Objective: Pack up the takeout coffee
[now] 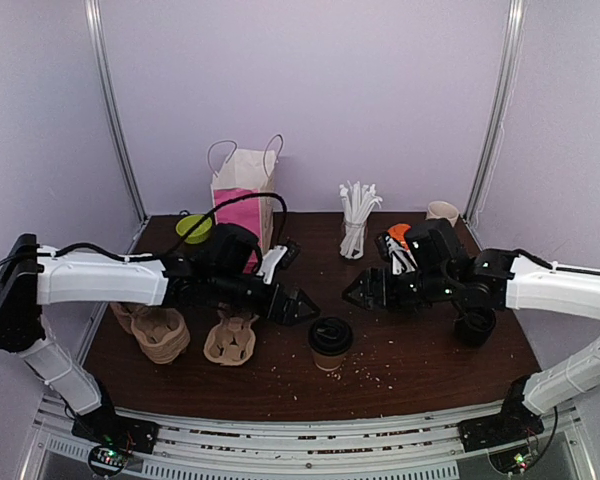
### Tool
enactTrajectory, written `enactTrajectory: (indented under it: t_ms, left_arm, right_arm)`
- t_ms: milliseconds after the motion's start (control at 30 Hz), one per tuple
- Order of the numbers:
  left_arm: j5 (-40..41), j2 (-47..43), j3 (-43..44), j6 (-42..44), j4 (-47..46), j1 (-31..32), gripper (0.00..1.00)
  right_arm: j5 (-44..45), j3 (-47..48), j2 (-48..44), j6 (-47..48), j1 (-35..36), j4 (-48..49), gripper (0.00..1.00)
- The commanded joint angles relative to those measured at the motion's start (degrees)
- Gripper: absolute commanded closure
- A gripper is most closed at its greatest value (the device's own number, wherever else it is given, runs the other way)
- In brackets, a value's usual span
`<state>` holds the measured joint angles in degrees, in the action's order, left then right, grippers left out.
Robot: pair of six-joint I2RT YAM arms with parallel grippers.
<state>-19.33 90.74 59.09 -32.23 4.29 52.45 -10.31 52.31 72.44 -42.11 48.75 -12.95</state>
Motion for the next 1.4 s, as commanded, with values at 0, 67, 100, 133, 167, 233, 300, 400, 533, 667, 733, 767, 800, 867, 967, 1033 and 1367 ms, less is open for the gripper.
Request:
enactTrajectory:
  t_ms: [0,67,100,133,167,233,300,400,533,667,733,767,800,867,967,1033,1367]
  left_arm:
    - [14.91,-8.74,4.29,12.40,7.37,-0.44,0.02]
    - [19.13,-12.44,5.44,17.67,9.29,-0.70,0.02]
    - [21.03,-14.19,5.80,19.98,9.70,-0.76,0.02]
    - [23.24,-15.98,5.82,21.86,9.79,-0.82,0.02]
    - [25.51,-17.64,5.61,23.82,9.59,-0.86,0.02]
    - [29.66,-20.53,3.99,26.70,8.16,-0.97,0.02]
    - [33.25,-23.29,1.37,28.20,5.98,-1.13,0.02]
    - [36.11,-25.36,-1.93,28.12,4.42,-1.18,0.02]
    - [34.99,-25.70,-4.65,27.23,3.13,-1.18,0.02]
    - [33.58,-24.28,-3.73,26.85,4.23,-1.20,0.02]
    - [33.24,-24.05,-3.76,26.84,4.40,-1.19,0.02]
    - [33.08,-24.08,-3.77,26.85,4.41,-1.16,0.02]
    - [32.95,-24.18,-3.87,26.85,4.36,-1.16,0.02]
    - [32.76,-24.21,-3.95,26.90,4.41,-1.19,0.02]
    - [32.43,-23.91,-3.93,26.75,4.45,-1.19,0.02]
    - [32.54,-23.49,-3.73,26.51,4.64,-1.18,0.02]
    - [32.50,-22.18,-2.92,25.50,5.64,-1.18,0.02]
  right_arm:
    - [8.41,10.57,3.85,16.21,1.12,-20.51,0.17]
    - [9.66,15.50,6.70,20.02,2.38,-24.84,0.17]
    - [10.27,17.66,8.31,21.58,3.09,-26.61,0.17]
    - [10.87,19.83,9.86,23.06,4.15,-28.14,0.17]
    - [11.85,22.21,11.47,24.21,5.18,-29.40,0.18]
    - [12.99,24.88,14.30,25.89,6.94,-31.05,0.18]
    - [13.62,26.36,16.39,26.83,8.51,-31.42,0.19]
    - [12.66,28.68,19.61,27.90,9.73,-32.70,0.20]
    - [11.89,31.52,23.37,29.11,11.03,-35.13,0.19]
    - [11.65,33.78,26.32,29.72,11.89,-36.62,0.17]
    - [11.45,34.58,27.37,29.80,12.10,-36.85,0.17]
    - [11.18,34.87,27.78,29.78,12.14,-36.74,0.16]
    - [11.00,35.11,28.16,29.72,12.15,-36.57,0.16]
    - [10.64,35.30,29.01,29.59,12.34,-36.32,0.15]
    - [11.29,35.65,30.05,28.21,12.51,-35.81,0.13]
    - [12.60,36.00,30.27,25.58,12.55,-35.36,0.12]
    - [14.90,31.88,26.80,10.57,13.54,-31.10,0.11]
